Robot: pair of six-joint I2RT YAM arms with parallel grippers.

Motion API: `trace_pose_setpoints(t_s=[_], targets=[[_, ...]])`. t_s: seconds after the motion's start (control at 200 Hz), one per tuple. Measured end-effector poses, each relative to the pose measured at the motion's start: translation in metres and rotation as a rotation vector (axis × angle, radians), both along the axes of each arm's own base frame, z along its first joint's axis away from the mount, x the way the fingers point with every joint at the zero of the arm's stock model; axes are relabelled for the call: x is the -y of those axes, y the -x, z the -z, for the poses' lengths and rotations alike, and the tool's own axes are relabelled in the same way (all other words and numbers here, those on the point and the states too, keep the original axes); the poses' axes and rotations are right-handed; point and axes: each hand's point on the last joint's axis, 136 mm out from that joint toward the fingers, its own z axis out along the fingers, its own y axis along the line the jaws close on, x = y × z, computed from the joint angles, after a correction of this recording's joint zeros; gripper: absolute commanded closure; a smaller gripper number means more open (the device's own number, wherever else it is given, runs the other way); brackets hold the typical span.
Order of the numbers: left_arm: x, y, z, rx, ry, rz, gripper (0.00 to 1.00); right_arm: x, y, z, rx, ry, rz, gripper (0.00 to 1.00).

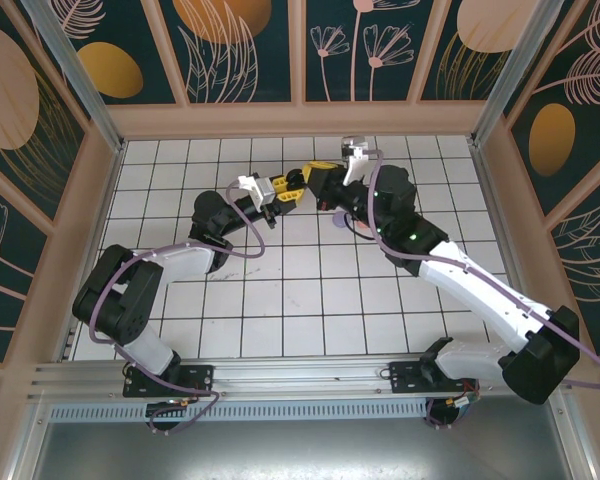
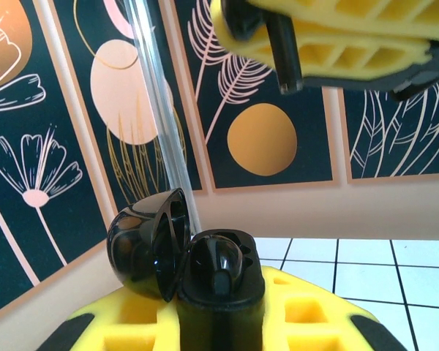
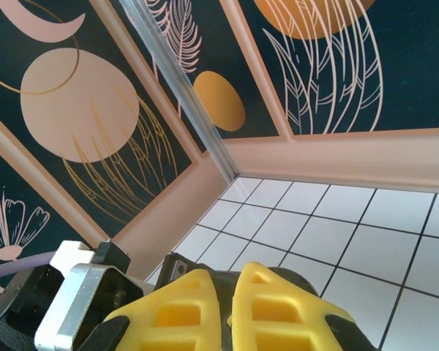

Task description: Insert wireless bluetooth earbuds into charging case

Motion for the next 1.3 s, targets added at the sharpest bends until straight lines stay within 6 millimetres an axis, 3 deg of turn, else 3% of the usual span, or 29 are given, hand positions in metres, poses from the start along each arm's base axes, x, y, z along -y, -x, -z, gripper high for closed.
trace_pose_setpoints(t_s=[0.22, 0.701, 1.301], targets=[[-0.002, 0.004, -0.009, 0.026, 0.008, -0.001, 1.00, -0.002, 0.001, 0.009, 0.010, -0.009, -0.005, 1.00], [-0.002, 0.005, -0.012, 0.031, 0.011, -0.001, 1.00, -0.003, -0.001, 0.001, 0.040, -0.061, -0.004, 1.00], [0.000, 0.006, -0.019, 0.035, 0.013, 0.005, 1.00, -0.011, -0.014, 0.020, 0.011, -0.039, 0.017, 1.00]])
